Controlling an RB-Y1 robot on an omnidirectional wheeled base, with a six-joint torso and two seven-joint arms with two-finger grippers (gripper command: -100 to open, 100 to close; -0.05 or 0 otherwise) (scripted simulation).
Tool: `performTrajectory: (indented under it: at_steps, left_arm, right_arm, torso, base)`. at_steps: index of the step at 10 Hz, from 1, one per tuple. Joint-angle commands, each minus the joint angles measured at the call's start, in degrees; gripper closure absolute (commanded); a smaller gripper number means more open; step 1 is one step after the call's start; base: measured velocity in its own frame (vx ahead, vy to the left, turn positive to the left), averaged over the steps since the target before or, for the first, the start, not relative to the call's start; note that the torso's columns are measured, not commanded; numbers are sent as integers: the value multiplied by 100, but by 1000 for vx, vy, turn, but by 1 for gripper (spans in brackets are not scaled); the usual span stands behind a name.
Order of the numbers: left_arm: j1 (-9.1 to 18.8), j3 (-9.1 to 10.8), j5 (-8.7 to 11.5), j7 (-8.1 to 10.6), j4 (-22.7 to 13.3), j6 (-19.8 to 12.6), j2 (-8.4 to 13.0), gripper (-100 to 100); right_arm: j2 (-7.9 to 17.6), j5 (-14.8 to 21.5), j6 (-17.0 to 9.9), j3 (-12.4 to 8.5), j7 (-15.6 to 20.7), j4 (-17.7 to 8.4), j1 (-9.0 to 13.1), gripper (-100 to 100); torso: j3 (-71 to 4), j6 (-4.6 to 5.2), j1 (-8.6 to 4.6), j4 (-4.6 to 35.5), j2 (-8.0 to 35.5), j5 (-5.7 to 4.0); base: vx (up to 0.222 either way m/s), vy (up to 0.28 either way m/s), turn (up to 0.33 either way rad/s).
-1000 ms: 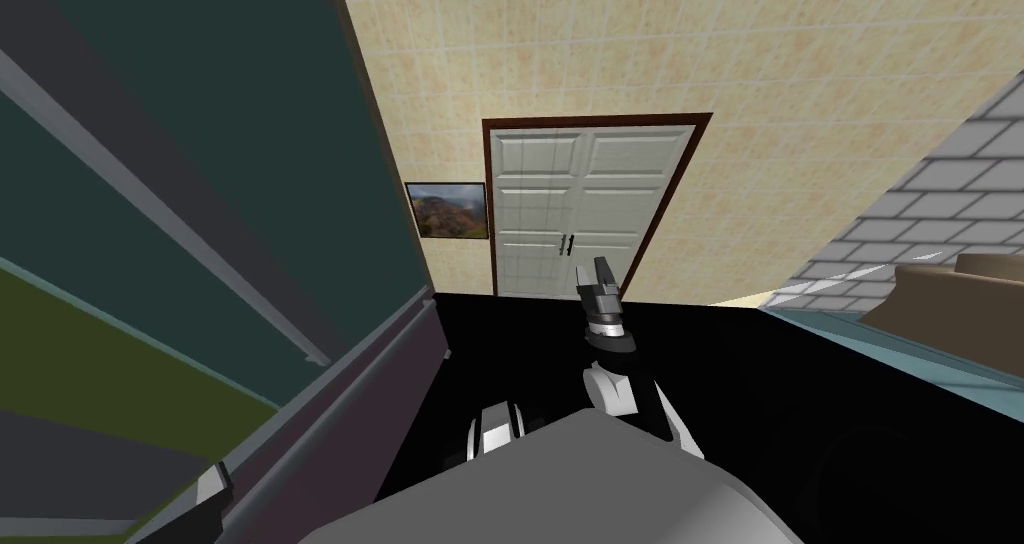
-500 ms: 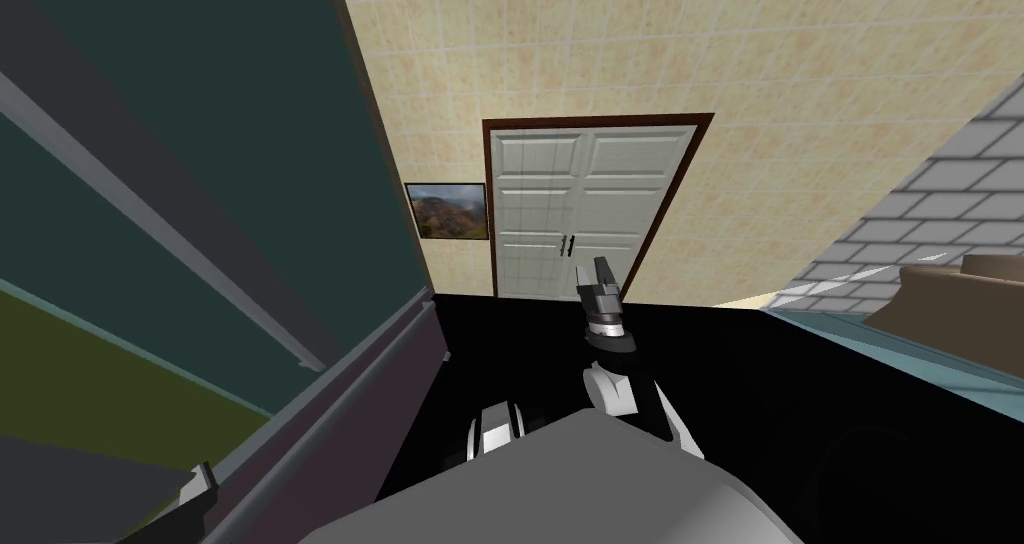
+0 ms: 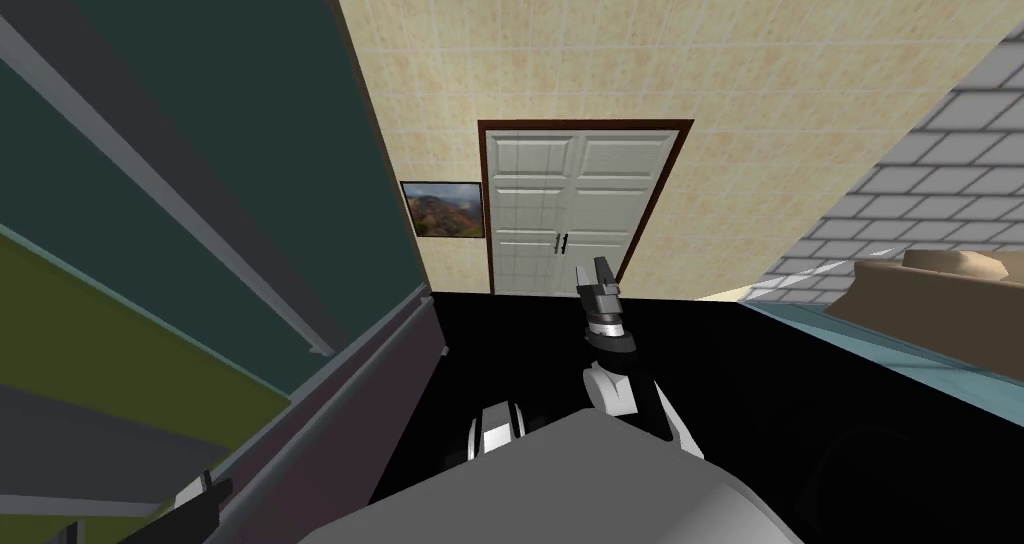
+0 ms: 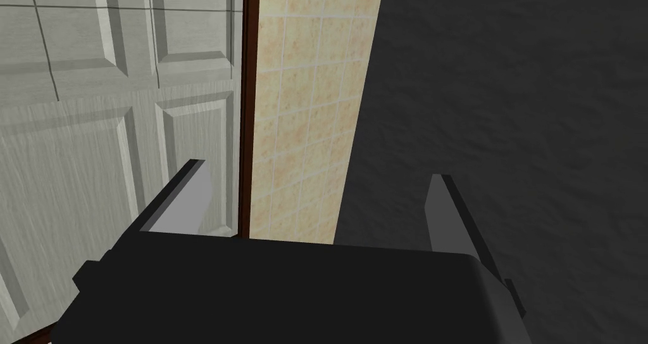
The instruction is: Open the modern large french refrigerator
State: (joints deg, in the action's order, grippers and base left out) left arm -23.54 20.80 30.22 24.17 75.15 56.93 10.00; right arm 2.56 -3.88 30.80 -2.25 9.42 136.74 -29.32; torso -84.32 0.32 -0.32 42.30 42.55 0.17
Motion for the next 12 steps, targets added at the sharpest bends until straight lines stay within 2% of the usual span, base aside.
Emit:
performTrajectory:
  at_steps: [1,6,7,8,12]
  left_arm:
    - [-38,-288,-141,157,150,-141,97,100]
    - [-119,-724,-362,477,372,-322,364,100]
    - [-112,-644,-317,436,305,-307,337,100]
    - [-193,-877,-431,585,375,-269,431,100]
    - [-341,-1281,-635,852,540,-163,630,100]
  right_arm:
    - [0,0,0,0,0,0,0,0]
    - [0,0,0,0,0,0,-1,0]
    - [0,0,0,0,0,0,-1,0]
    - [0,0,0,-1,0,1,-3,0]
    - [1,0,0,-1,0,0,-1,0]
  torso:
    - [-10,-15,1,0,-12,-11]
    - [-37,-10,0,2,-44,-34]
    - [-34,-4,2,2,-38,-32]
    - [-49,-29,22,1,-64,-38]
    - [-23,-20,-2,6,-22,-32]
  base:
    - [-250,-29,-130]
    - [-237,-56,-104]
    - [-120,-22,-33]
    - [-196,33,-135]
    - [-274,13,-159]
